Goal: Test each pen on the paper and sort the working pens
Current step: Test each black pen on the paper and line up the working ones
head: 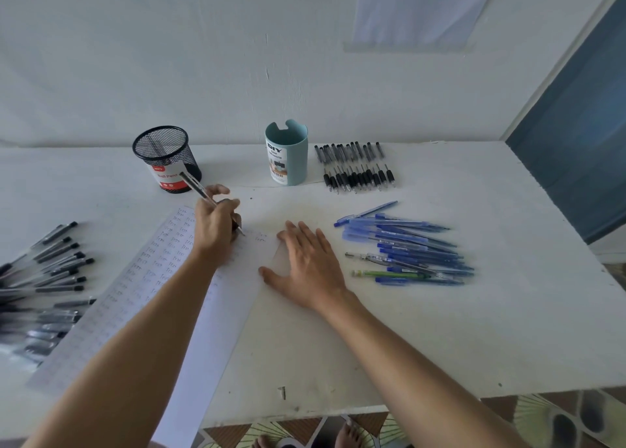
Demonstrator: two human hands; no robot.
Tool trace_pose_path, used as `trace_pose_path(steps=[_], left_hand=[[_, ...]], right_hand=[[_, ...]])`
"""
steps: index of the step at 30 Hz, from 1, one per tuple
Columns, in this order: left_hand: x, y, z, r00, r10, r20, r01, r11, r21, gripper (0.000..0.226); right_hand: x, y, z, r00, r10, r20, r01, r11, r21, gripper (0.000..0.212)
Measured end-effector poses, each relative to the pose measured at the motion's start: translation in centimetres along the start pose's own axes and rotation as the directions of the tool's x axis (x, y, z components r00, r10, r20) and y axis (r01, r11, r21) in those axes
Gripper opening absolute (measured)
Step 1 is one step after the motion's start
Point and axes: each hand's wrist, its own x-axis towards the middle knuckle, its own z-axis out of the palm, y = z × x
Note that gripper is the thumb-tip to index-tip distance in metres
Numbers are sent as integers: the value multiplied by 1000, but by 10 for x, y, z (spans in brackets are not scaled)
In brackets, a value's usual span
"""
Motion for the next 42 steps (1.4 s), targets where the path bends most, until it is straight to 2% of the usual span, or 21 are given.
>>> trace_pose_path(steps=[2, 8, 15, 19, 21, 23, 25, 28, 30, 32, 34, 36, 37, 39, 42], left_hand=[[2, 0, 0, 1000, 8, -3, -8, 999, -33, 14], [2, 1, -4, 990, 66, 121, -76, 993, 87, 47], [-4, 12, 0, 994, 21, 103, -32, 994, 100, 41], [-7, 15, -4, 995, 0, 102, -29, 960, 277, 42], [-9, 16, -3, 989, 2, 147, -77, 859, 506, 39], [-11, 16, 0, 974, 19, 227, -185, 649, 738, 36], [-13, 16, 6, 963, 6, 269, -234, 511, 827, 38], [-17, 17, 13, 962, -46, 268, -221, 441, 870, 40], [-20, 19, 13, 968, -56, 245, -191, 467, 863, 39], [-21, 19, 7, 983, 34, 180, -173, 499, 849, 34], [-22, 15, -5, 975, 209, 78, -176, 507, 843, 24], [-20, 6, -16, 942, 329, 63, -206, 422, 883, 27], [-20, 0, -20, 944, 317, 97, -215, 362, 907, 36], [-18, -8, -25, 968, 193, 161, -209, 263, 942, 53], [-16, -18, -29, 978, 40, 205, -209, 192, 959, 63]], right_hand=[[0, 1, -1, 1000, 2, 9, -2, 1000, 7, 74], [0, 0, -1, 1000, 3, 15, -3, 1000, -17, 73], [0, -2, -6, 999, 17, 51, -15, 999, -38, 72], [-1, 0, -12, 994, 79, 71, -69, 989, -127, 73], [-2, 5, -16, 990, 110, 84, -99, 987, -130, 72], [-2, 10, -20, 987, 131, 95, -121, 987, -107, 71], [-1, 12, -23, 984, 143, 102, -134, 987, -88, 71], [0, 10, -23, 982, 152, 111, -144, 987, -75, 71], [3, 8, -23, 980, 167, 105, -161, 985, -62, 68], [6, 5, -21, 981, 182, 68, -181, 983, -23, 62], [10, 1, -17, 983, 180, -43, -180, 984, -4, 52], [15, -7, -14, 967, 189, -173, -201, 978, -50, 49], [17, -11, -13, 957, 201, -207, -223, 971, -90, 53], [23, -18, -12, 951, 233, -204, -265, 953, -144, 59], [32, -22, -11, 942, 281, -183, -306, 944, -124, 49]])
